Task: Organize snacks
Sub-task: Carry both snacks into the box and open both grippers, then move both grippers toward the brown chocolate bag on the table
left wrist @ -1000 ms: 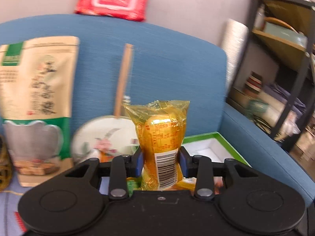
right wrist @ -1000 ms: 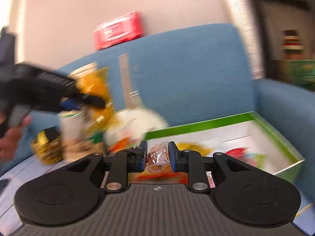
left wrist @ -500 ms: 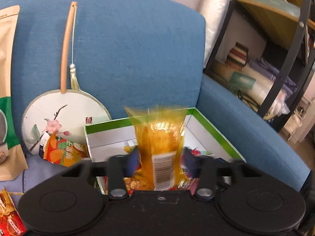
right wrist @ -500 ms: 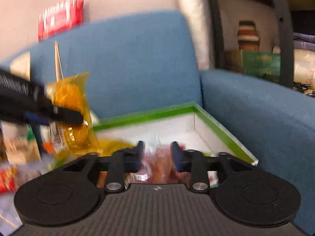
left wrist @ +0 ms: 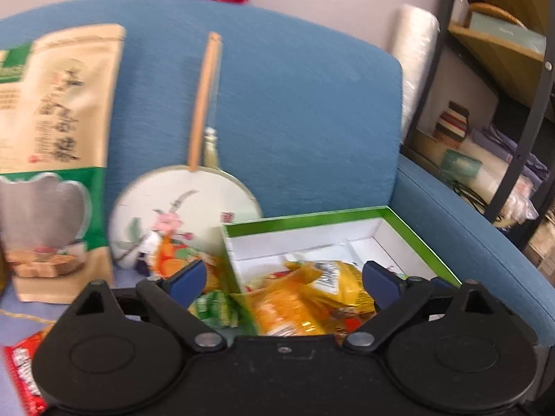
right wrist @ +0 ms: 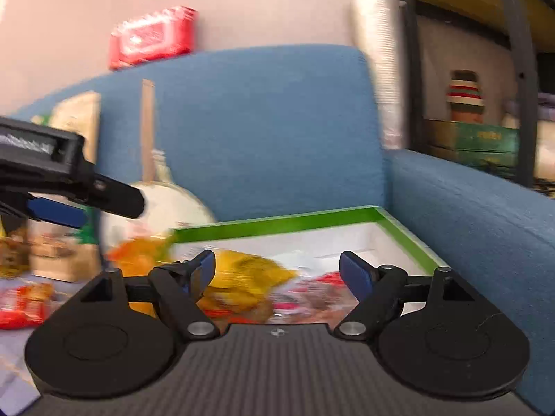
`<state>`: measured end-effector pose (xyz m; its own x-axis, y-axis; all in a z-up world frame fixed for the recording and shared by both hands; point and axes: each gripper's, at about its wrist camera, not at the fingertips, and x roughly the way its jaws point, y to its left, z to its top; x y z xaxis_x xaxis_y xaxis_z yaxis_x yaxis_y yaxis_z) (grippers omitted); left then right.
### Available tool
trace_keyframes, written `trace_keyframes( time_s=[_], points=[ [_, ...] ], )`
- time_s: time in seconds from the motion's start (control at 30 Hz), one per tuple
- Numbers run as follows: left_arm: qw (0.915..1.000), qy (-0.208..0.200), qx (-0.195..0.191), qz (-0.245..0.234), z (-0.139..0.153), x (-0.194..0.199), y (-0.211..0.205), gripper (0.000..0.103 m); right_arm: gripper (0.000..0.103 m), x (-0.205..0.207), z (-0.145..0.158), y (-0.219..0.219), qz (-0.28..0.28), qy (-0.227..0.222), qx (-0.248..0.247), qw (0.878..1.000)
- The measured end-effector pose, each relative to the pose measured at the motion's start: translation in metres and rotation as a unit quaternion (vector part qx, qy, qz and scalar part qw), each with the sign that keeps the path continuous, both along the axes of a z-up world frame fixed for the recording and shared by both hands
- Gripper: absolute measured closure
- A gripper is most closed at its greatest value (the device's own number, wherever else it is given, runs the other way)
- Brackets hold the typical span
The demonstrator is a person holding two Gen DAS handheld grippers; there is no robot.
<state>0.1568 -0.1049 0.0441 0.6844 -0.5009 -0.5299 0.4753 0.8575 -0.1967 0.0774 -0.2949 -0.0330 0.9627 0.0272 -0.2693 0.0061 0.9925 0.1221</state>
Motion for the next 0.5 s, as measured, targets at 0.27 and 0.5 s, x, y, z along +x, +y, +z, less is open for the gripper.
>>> trace_keyframes(
  time_s=[0.27,0.5],
  points=[
    [0.999,0.004,0.009,0.043,-0.011,-0.033,0.058,0.0,0.039,-0.009,0.0,0.029,0.099,0.015,0.02,0.995],
    [0.9959,0.055,0.045,0.056,-0.046,-0.048,0.1,0.0,0.053,-0.011,-0.003,0.051,0.138,0.028,0.004,0.99]
  ],
)
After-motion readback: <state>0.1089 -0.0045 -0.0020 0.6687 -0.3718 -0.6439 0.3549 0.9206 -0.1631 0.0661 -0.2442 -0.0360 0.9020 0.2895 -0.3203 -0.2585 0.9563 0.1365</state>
